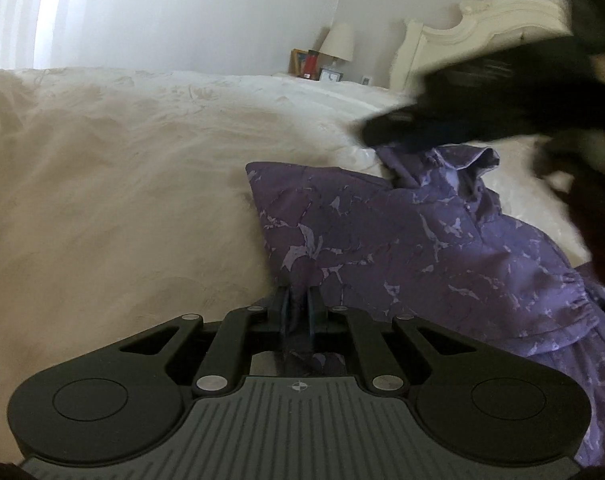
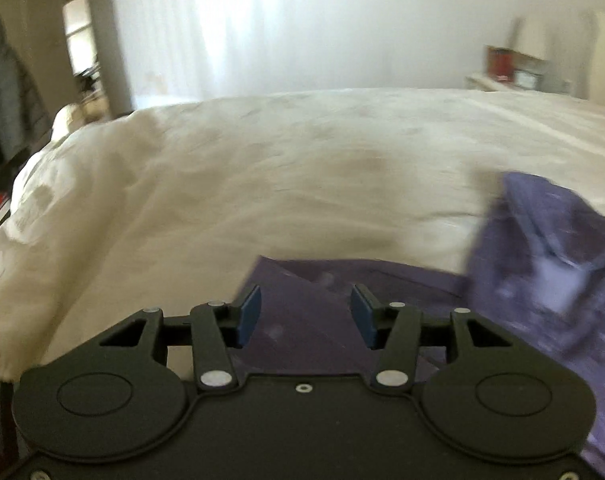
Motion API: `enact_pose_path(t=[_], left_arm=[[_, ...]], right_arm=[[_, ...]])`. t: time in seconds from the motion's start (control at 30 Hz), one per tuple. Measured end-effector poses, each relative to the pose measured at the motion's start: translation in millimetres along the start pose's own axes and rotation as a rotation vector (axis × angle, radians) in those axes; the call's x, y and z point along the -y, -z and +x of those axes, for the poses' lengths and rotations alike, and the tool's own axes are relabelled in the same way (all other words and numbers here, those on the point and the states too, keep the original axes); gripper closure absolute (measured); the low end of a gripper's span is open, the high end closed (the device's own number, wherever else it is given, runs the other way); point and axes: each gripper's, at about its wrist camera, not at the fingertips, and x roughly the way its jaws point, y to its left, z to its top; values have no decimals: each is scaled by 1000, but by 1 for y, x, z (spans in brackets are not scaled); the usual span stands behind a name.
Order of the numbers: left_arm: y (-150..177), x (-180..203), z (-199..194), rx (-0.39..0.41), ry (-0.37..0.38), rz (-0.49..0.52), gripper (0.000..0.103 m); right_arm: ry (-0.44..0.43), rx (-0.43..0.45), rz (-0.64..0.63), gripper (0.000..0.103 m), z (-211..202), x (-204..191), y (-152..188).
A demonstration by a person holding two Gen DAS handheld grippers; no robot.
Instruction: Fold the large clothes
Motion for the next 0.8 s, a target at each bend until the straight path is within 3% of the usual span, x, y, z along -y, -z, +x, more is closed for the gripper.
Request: enact_pose_path(t=[0.03, 0.13, 0.3, 0.4, 0.53, 0.63, 0.73, 0.8], left_arm=[[0, 0, 0, -1, -2, -3, 94], [1, 1, 0, -1, -10, -5, 94], [7, 5, -3, -3, -49, -13, 92], [9, 5, -3, 3, -61, -23, 92], [9, -3, -4, 11, -62, -73, 69], [7, -9, -5, 14, -21, -106, 42], [5, -7, -11, 23, -13, -84, 23], [6, -5, -19, 43, -13, -64, 20]], right_arm=[[-16, -15, -11, 48, 10, -4, -3], [-23, -83, -60, 71, 43, -17, -3], [71, -159, -108, 73, 90, -24, 12], [136, -133, -61, 74, 101, -17, 13], [155, -34, 37, 48, 71, -7, 18], [122, 59, 143, 29, 23, 9, 33], [112, 110, 266, 26, -27, 31, 56], [128, 122, 342, 21, -59, 49, 80]])
